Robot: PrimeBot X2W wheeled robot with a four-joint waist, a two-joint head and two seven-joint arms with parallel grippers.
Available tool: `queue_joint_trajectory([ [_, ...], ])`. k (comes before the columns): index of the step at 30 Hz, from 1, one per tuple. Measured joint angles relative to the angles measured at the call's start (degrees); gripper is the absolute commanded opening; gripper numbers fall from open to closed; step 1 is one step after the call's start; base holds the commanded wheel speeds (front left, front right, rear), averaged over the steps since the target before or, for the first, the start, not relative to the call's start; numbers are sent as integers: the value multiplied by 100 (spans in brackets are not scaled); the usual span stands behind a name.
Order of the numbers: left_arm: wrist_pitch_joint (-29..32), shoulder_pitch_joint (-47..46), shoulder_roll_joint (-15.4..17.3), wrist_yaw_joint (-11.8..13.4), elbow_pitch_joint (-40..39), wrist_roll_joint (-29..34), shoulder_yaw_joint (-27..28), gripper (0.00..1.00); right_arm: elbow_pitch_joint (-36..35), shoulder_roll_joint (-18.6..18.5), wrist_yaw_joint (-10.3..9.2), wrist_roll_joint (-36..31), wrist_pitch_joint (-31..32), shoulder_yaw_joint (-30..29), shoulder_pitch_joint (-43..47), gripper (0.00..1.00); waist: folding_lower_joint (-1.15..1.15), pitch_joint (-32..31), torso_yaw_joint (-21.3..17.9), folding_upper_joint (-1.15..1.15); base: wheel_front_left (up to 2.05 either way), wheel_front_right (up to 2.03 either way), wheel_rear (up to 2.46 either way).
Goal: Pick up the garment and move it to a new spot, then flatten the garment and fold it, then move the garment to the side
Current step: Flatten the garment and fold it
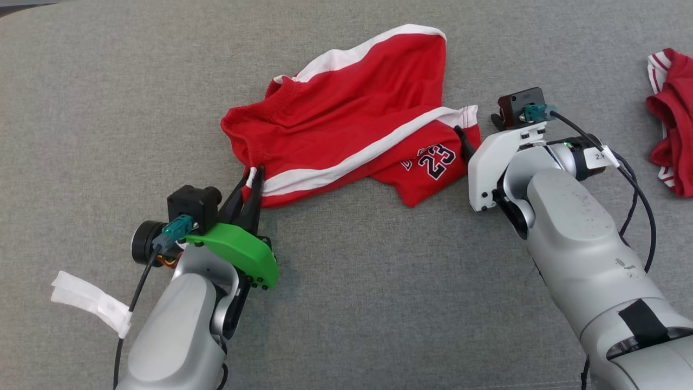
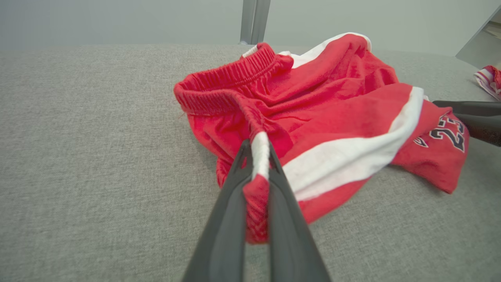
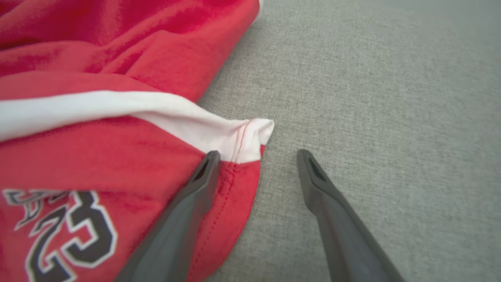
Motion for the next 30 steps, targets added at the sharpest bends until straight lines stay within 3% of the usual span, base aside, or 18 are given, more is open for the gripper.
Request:
queue_joint_trajectory([
  [8, -124, -96, -23, 0, 102, -30, -31, 0, 541, -7, 0, 141, -10, 419, -429, 97, 0, 109, 62, 0, 0, 0, 0],
  [9, -141, -103, -26, 0, 111, -48, -34, 0, 589, -5, 0, 143, -25, 447, -468, 87, 0, 116, 67, 0, 0, 0, 0],
  [10, -153, -114, -30, 0, 121, -64, -40, 0, 633, -3, 0, 157, -53, 482, -506, 59, 0, 121, 73, 0, 0, 0, 0],
  [12, -171, -141, -34, 0, 144, -68, -46, 0, 719, 0, 0, 191, -122, 553, -552, 39, 0, 121, 80, 0, 0, 0, 0],
  [14, -219, -150, -42, 0, 156, -88, -44, 0, 777, 22, 0, 204, -205, 630, -586, 26, 0, 110, 83, 0, 0, 0, 0],
  [15, -231, -154, -47, 0, 163, -130, -35, 0, 805, 30, 0, 236, -246, 666, -594, 4, 0, 100, 82, 0, 0, 0, 0],
  [16, -253, -157, -48, 0, 170, -151, -26, 0, 817, 27, 0, 247, -309, 697, -597, 0, 0, 92, 79, 0, 0, 0, 0],
  [23, -389, -160, -111, -73, 76, -604, 197, 0, 769, 23, 0, 539, -1036, 899, -602, 0, 0, -53, -13, 0, 0, 0, 0],
  [30, -369, -156, -124, -134, -409, -1173, 570, 0, 296, -114, 0, 993, -1511, 1189, -563, 0, 0, -375, -197, 0, 0, 0, 0],
])
